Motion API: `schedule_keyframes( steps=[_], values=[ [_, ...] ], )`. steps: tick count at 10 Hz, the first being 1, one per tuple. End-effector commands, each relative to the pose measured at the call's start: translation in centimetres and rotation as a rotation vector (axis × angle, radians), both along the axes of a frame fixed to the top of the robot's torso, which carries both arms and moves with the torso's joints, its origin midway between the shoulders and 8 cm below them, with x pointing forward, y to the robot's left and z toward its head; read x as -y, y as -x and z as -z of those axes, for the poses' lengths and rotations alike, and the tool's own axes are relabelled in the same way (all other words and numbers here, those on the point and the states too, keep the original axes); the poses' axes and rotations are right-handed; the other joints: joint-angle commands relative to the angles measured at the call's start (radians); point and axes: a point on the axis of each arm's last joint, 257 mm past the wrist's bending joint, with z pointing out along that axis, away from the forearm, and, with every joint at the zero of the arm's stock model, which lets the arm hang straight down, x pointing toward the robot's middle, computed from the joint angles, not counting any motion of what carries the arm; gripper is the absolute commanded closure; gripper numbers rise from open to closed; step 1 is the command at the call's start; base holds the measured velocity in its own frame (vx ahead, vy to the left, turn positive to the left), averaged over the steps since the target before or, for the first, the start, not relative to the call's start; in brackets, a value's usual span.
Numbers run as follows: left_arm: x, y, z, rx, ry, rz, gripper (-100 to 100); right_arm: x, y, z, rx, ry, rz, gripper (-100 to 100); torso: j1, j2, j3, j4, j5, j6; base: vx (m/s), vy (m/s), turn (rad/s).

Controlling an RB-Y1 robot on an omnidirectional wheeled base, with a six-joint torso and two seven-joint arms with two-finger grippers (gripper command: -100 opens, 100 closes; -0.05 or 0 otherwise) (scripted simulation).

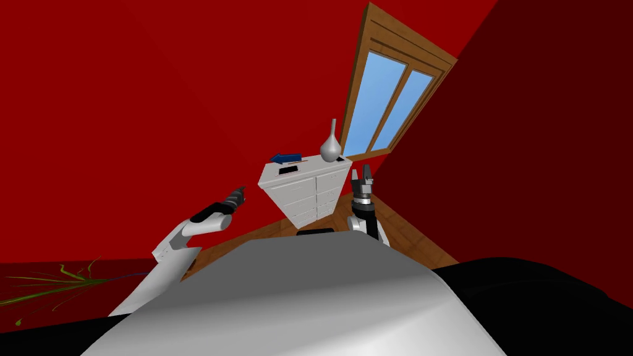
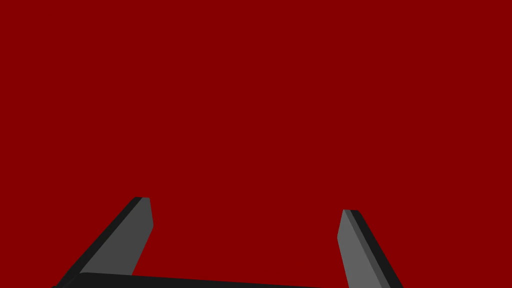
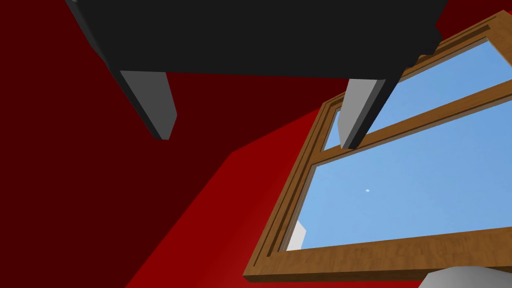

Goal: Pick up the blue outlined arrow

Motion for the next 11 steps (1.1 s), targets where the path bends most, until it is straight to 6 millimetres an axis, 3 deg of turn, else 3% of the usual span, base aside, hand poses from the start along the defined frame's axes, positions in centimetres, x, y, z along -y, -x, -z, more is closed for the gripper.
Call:
schedule_keyframes(
  steps=[1, 2, 3, 5, 6, 8, 9, 11],
  values=[
    [-0.9, 0.7, 1.2, -0.052, 0.004, -0.024, -100, 0.0, 0.0, 0.0, 0.0, 0.0, 0.0, 0, 0.0, 0.0, 0.0, 0.0, 0.0, 0.0, -0.008, 0.013, 0.003],
    [-0.9, 0.7, 1.2, -0.052, 0.004, -0.024, -100, 0.0, 0.0, 0.0, 0.0, 0.0, 0.0, 0, -0.001, 0.0, 0.0, 0.0, 0.0, 0.0, -0.002, 0.001, 0.012],
    [-3.4, 0.5, 0.9, -0.085, 0.001, -0.057, -100, 0.0, 0.0, 0.0, 0.0, 0.0, 0.0, 0, -0.002, -0.001, 0.0, 0.0, 0.0, 0.0, -0.014, 0.003, -0.2],
    [-4.0, 1.3, 2.1, -0.133, 0.009, -0.08, -100, 0.0, 0.0, 0.0, 0.0, 0.0, 0.0, 0, -0.001, 0.0, 0.0, 0.0, 0.0, 0.0, -0.01, 0.015, -0.052],
    [-5.9, 1.0, 1.2, -0.155, 0.009, -0.108, -100, 0.0, 0.0, 0.0, 0.0, 0.0, 0.0, 0, -0.001, 0.0, 0.0, 0.0, 0.0, 0.0, -0.012, 0.009, -0.187],
    [-7.0, 2.2, 2.5, -0.21, 0.016, -0.14, -100, 0.0, 0.0, 0.0, 0.0, 0.0, 0.0, 0, -0.001, -0.001, 0.0, 0.0, 0.0, 0.0, -0.008, 0.01, -0.06],
    [-8.9, 1.9, 1.4, -0.227, 0.02, -0.17, -100, 0.0, 0.0, 0.0, 0.0, 0.0, 0.0, 0, -0.002, -0.001, 0.0, 0.0, 0.0, -0.001, -0.008, -0.003, -0.167],
    [-10.0, 3.2, 2.6, -0.28, 0.027, -0.204, -100, 0.0, 0.0, 0.0, 0.0, 0.0, 0.0, 0, -0.002, -0.001, 0.0, 0.0, 0.0, 0.0, -0.005, 0.001, -0.074]
  ],
)
